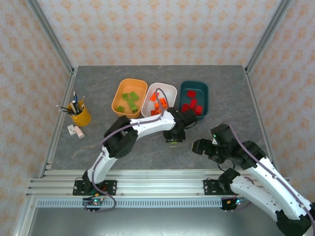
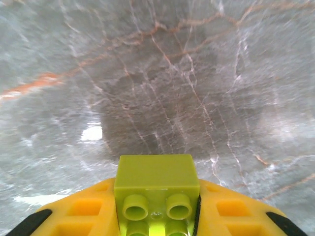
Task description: Sort the legos into containers by color
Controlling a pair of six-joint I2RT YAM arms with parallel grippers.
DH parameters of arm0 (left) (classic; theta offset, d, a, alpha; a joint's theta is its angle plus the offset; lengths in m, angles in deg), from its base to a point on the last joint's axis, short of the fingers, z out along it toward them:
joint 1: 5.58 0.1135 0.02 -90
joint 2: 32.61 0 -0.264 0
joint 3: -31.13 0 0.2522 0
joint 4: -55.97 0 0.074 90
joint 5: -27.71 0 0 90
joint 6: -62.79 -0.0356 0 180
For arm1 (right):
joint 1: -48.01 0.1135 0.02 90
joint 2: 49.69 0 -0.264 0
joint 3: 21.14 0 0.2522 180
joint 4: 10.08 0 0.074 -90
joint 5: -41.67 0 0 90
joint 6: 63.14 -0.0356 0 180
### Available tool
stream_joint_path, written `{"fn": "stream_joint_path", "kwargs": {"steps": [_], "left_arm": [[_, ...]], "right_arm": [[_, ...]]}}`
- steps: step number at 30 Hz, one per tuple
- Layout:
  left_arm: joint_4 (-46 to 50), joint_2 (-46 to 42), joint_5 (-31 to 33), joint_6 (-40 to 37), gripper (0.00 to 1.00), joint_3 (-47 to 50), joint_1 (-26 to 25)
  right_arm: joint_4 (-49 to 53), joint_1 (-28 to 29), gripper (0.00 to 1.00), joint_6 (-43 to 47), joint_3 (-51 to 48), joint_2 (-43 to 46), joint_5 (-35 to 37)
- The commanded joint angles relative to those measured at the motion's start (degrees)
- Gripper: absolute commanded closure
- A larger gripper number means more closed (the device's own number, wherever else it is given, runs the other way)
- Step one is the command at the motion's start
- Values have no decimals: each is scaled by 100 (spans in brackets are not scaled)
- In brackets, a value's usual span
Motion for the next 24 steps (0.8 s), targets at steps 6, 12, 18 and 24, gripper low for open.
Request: {"fn": "stream_joint_path", "kwargs": {"steps": [6,12,18,24], "left_arm": [[590,-1197,347,-545,70,4,804],[715,-1494,248,-1165,70,-58,1759],[900,-1188,172,-1813,70,-585,2749],[804,-506,75,-2072,70,-1359,3526]], "right_arm": [[-1043,-16,21,360,456,-994,-414],[-2167,89,21,321,890,-1807,-511],[-3857,269,21,33,1142,-2574,-258],[-4897,293,21,56,1438,-3350,84]]}}
